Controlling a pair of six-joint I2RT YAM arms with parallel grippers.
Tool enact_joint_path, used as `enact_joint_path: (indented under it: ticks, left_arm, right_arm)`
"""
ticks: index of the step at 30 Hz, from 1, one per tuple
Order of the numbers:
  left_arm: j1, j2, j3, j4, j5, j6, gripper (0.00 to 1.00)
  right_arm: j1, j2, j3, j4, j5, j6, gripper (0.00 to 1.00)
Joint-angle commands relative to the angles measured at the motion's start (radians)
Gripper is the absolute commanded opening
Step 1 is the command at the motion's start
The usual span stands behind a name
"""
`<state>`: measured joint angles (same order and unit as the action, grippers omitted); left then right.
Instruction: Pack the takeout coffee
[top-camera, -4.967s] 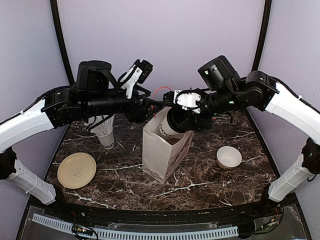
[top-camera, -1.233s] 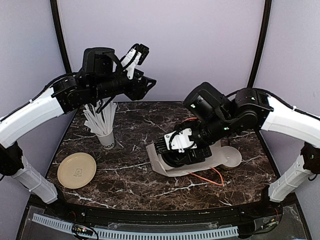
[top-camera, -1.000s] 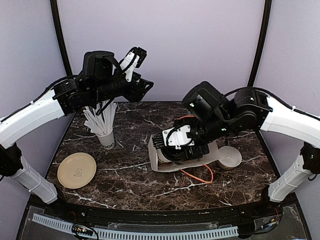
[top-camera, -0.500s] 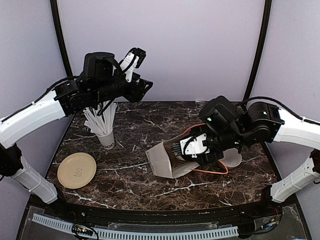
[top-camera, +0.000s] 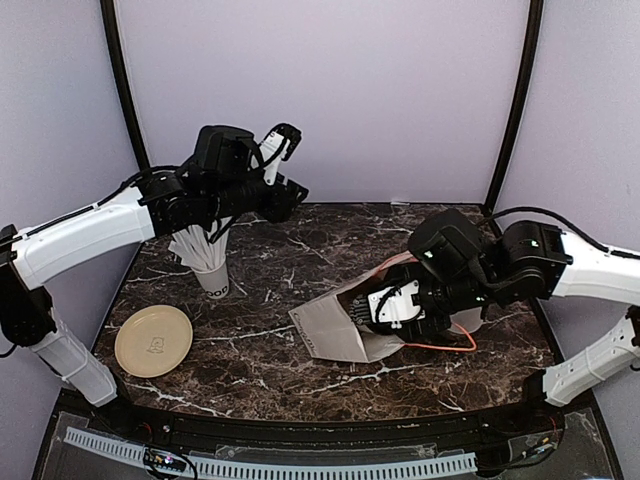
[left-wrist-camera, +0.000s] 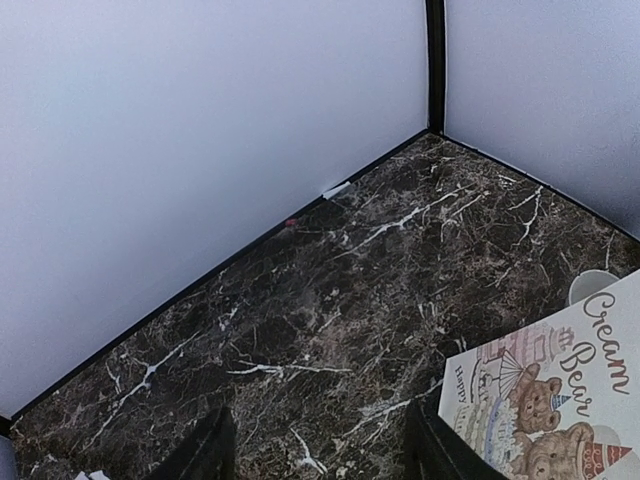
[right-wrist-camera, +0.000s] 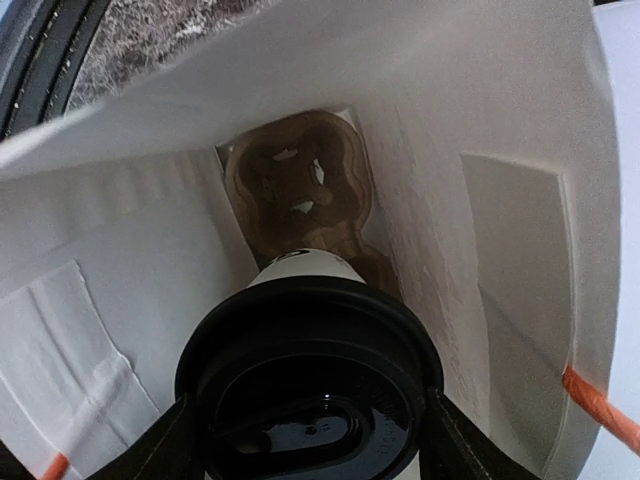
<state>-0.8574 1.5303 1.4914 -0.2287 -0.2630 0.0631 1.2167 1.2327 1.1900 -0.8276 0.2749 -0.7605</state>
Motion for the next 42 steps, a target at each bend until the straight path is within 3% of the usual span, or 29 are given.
enact_joint_path:
  ticks: [1, 8, 13, 27, 42]
  left_arm:
    - [0.005, -0.032, -0.016, 0.009, -0.017, -0.013, 0.6]
    - [0.014, -0.074, -0.049, 0.02, -0.014, 0.001, 0.6]
    - [0.027, -0.123, -0.12, 0.042, -0.014, 0.011, 0.6]
    - [0.039, -0.175, -0.173, 0.054, 0.002, 0.013, 0.6]
    - [0.038, -0.111, -0.134, 0.045, 0.018, -0.001, 0.6]
  right_arm:
    - [0.042, 0.05, 0.105, 0.018, -0.131, 0.026, 0.5]
    - [0.115, 0.231, 0.318, 0.05, -0.18, 0.071, 0.5]
    - [0.114, 0.342, 0.39, 0.1, -0.103, 0.103, 0.49]
    - [0.104, 0.158, 0.172, 0.053, 0.009, 0.025, 0.51]
    - [0.086, 0.067, 0.014, 0.031, -0.014, 0.006, 0.51]
